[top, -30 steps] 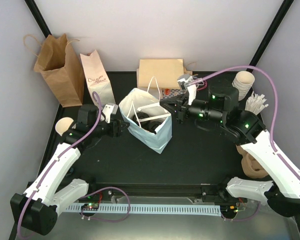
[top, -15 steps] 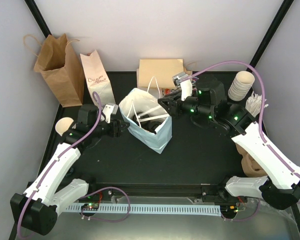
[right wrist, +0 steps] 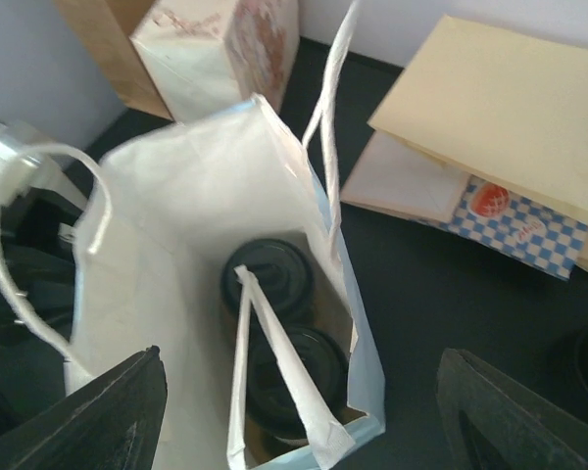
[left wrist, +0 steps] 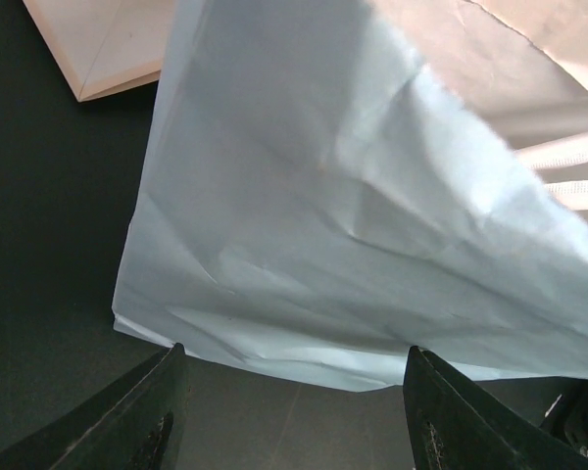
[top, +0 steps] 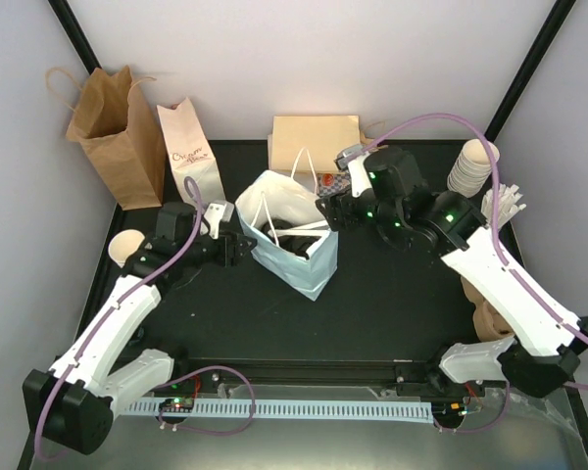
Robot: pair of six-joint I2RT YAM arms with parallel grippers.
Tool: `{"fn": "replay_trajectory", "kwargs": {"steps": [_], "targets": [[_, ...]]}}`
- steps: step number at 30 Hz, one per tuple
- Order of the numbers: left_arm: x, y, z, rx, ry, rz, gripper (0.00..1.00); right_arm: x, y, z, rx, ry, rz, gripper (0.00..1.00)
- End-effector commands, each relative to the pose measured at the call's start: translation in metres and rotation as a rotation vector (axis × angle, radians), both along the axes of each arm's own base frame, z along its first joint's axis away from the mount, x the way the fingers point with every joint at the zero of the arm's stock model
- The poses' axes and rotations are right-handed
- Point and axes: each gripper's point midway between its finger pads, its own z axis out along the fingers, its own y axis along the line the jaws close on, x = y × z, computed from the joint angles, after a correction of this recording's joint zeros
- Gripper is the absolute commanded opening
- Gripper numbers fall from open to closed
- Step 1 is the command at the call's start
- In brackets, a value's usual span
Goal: Pack the takeout coffee
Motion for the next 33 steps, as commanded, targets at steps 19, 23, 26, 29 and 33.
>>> {"fn": "replay_trajectory", "kwargs": {"steps": [19,23,26,29,33], "targets": [[0.043,-0.030,0.004,-0.105,0.081,0.041,0.62,0.093,-0.020,-0.067,-0.164,0.124,-0.098,0.78],[0.040,-0.026,0.012,-0.097,0.066,0.050,0.62,0.092,-0.025,-0.066,-0.169,0.112,-0.101,0.78],[0.034,-0.020,0.019,-0.084,0.030,0.065,0.62,0.084,-0.024,-0.063,-0.156,0.121,-0.062,0.73],[0.026,-0.015,0.018,-0.070,0.026,0.071,0.63,0.070,-0.019,-0.062,-0.130,0.153,-0.014,0.73],[0.013,-0.006,0.012,-0.043,0.042,0.084,0.63,0.051,-0.023,-0.051,-0.089,0.137,0.012,0.75]]}}
